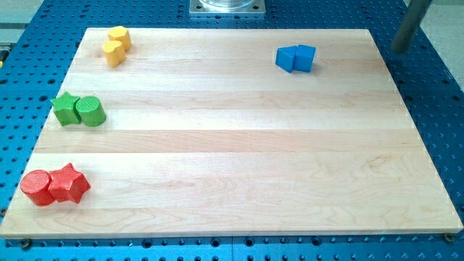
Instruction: Keep the blue blocks at the top center of the board
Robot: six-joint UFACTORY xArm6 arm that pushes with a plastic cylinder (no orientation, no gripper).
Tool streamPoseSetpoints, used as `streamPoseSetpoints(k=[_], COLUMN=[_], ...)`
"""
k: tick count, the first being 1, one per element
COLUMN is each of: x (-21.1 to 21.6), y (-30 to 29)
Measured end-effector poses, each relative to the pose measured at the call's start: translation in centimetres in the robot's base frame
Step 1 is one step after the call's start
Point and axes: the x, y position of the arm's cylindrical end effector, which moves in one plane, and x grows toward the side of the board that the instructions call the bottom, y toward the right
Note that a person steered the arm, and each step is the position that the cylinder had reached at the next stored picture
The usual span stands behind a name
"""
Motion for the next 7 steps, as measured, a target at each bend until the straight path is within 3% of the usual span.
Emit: streamPoseSetpoints(k=[2,4,6,7], x=[2.1,4.3,2.0,0.0], y=[-13.1,-17.2,-25.7,-26.1])
